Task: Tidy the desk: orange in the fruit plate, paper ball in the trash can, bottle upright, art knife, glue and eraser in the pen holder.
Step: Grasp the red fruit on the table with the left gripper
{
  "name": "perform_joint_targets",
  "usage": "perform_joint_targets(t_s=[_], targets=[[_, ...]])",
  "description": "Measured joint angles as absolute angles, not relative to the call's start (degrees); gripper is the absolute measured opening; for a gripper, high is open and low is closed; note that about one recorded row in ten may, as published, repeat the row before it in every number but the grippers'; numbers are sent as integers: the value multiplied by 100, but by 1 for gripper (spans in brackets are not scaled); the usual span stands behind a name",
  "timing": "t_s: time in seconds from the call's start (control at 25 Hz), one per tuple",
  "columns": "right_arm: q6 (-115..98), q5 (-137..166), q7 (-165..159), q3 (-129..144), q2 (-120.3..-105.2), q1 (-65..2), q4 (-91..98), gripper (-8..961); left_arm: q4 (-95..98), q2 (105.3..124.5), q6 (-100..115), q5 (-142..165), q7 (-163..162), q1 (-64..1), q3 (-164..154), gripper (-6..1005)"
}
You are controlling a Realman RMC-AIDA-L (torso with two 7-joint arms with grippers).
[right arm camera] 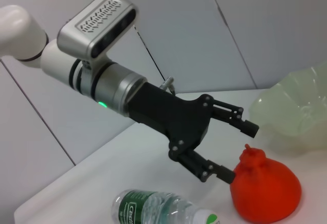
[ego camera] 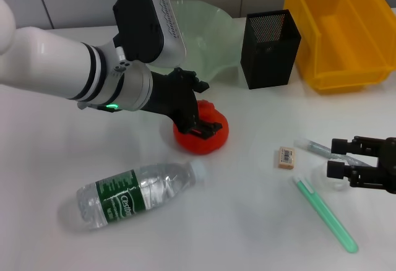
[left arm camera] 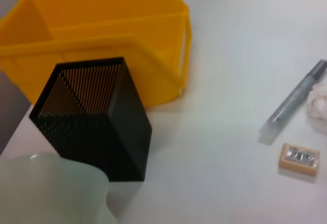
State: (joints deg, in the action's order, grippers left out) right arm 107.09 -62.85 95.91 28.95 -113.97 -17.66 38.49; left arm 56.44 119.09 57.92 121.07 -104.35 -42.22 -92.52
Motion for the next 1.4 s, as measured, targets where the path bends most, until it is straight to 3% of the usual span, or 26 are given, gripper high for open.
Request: perform_joint_targets(t_s=[1.04, 1.24, 1.4], targets=[[10722, -6284, 9642, 2909, -11452, -1737, 3795, 726, 5199, 11918, 5169, 12465, -10718, -4430, -9832, 765], [10723, -6291, 9647, 2909, -11462, -1723, 3788, 727, 5182, 11918, 5173, 12462, -10723, -4418, -9841, 543], [10723, -6298, 9649, 2909, -11462, -1723, 3788, 726, 5197, 11918, 5180, 12462, -10723, -4383, -9843, 472]])
